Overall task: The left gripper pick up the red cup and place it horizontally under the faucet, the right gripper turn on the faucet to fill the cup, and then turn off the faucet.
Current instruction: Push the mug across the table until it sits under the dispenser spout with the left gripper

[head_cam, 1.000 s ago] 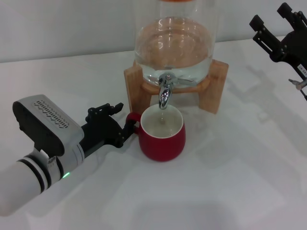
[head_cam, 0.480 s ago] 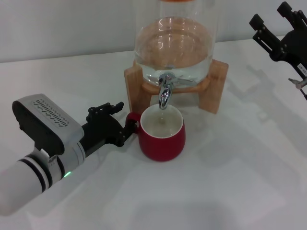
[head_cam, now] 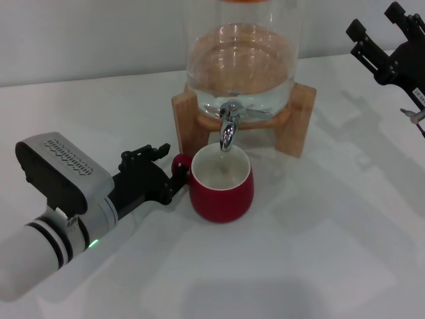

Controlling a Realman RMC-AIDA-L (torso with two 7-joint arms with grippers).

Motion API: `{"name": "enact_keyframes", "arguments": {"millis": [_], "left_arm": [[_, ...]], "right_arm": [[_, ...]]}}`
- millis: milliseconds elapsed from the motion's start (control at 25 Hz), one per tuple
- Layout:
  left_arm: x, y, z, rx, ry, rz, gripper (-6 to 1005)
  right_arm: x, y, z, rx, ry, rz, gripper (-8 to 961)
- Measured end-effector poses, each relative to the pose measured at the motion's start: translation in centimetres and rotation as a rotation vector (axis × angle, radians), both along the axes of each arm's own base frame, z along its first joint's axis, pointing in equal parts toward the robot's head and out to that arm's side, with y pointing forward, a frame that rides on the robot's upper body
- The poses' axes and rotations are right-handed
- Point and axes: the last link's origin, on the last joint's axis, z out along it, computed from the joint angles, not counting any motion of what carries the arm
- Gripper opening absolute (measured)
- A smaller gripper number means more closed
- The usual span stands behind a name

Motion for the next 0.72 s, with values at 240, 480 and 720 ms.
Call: {"name": "enact_keyframes", "arguments": {"millis": [240,480,720], "left_arm": [[0.20,-0.20,-0.27,-0.012,0.003,-0.012,479],[0.39,-0.30,-0.45,-0.019,0.007,-0.021,479],[0.38,-0.32,-0.48,-0.019,0.009,-0.020,479]], "right_arm": [[-0.05,0.03,0.00,0.002,-0.003,0.002,838],[-0.16,0.10,0.01,0.003,-0.004,0.006,839],[-0.17,0.12,0.01,0.004,-0.005,0.007,838]]}}
